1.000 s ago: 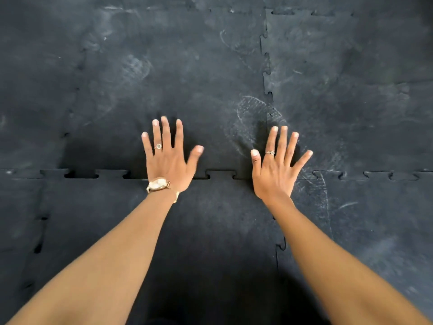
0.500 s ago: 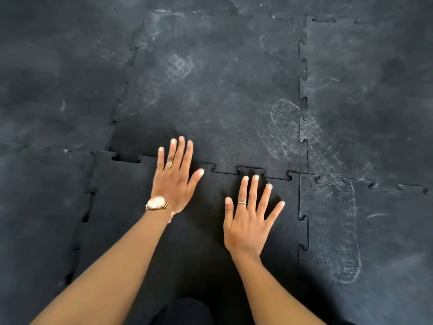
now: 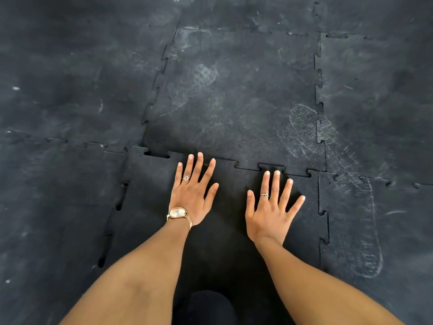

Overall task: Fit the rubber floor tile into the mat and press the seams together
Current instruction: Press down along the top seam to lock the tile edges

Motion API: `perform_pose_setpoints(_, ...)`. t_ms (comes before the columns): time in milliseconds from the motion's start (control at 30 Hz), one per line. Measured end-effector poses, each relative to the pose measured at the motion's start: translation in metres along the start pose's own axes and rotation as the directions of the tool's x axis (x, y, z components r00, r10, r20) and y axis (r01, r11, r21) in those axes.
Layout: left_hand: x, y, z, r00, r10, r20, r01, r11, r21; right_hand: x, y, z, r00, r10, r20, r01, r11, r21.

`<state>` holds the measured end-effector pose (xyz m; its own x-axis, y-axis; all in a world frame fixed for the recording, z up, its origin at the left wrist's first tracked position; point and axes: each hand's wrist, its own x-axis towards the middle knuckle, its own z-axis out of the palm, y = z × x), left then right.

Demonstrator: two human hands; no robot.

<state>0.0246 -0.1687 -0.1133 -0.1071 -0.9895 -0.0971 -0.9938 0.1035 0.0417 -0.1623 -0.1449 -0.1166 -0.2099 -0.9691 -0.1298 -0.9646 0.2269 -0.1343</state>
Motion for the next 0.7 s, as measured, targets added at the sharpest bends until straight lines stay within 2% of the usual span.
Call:
perform_pose_setpoints(133,0.001,0.002,-0.002,0.999,-0.038,-0.025,0.039,0.998,0.041,-0.001,0.001,-0.001,1.000,-0.010,-0.020,0.010,1.000,0.013)
perform_pose_setpoints(300,-0.005,0.006,-0.001,0.968,-0.238,-0.075,0.243,0.967,0.071,-0.003,0.001,-0.001,0.999,-0.022,-0.032,0.022,1.000,-0.004)
perform_pose_setpoints(567,-0.003,-0.003,0.001,0.971,-0.216,-0.100,0.206,0.974,-0.098,-0.004,0.001,-0.001,0.999,-0.015,-0.044,0.014,1.000,-0.020)
perform_pose_setpoints(700,-0.001,-0.008,0.002,0.962,-0.216,-0.169,0.180,0.963,-0.202,-0.004,0.000,0.001,0.998,0.002,-0.065,-0.005,0.999,-0.048)
